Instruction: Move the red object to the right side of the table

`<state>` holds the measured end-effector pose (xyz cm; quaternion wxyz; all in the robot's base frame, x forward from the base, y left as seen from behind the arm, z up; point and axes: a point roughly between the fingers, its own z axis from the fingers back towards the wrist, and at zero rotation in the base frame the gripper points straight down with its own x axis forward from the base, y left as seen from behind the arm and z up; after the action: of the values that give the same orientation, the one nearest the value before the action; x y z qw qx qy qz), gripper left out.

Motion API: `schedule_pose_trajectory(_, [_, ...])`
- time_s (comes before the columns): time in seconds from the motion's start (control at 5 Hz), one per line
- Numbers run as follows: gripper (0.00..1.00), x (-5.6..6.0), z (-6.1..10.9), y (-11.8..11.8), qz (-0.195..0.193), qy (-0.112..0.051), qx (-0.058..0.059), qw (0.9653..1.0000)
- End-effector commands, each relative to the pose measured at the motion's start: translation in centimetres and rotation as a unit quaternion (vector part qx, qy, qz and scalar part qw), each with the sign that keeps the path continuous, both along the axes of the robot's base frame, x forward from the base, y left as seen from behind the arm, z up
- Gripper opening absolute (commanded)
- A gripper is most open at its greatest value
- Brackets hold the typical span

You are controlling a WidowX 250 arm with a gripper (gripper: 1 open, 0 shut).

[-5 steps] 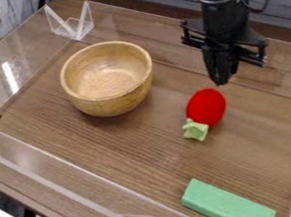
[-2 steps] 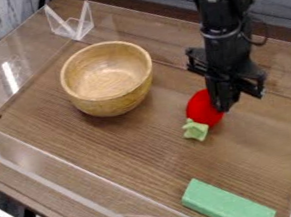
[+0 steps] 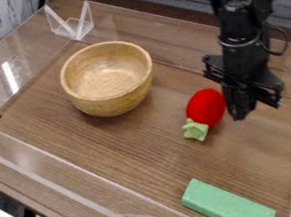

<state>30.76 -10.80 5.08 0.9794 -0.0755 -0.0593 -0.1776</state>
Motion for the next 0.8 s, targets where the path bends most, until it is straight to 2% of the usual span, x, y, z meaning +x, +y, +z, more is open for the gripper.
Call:
schedule_pose_trajectory(0.0, [0.0, 0.1, 1.8, -0.9, 0.011, -0.028, -0.007, 0.9995])
schedule_pose_trajectory(0.2, [0.0, -0.6, 2.0, -1.3, 0.019, -0.028, -0.004, 0.9994])
schedule_pose_trajectory(0.6, [0.0, 1.0, 2.9, -0.6, -0.022, -0.025, 0.002, 0.9995])
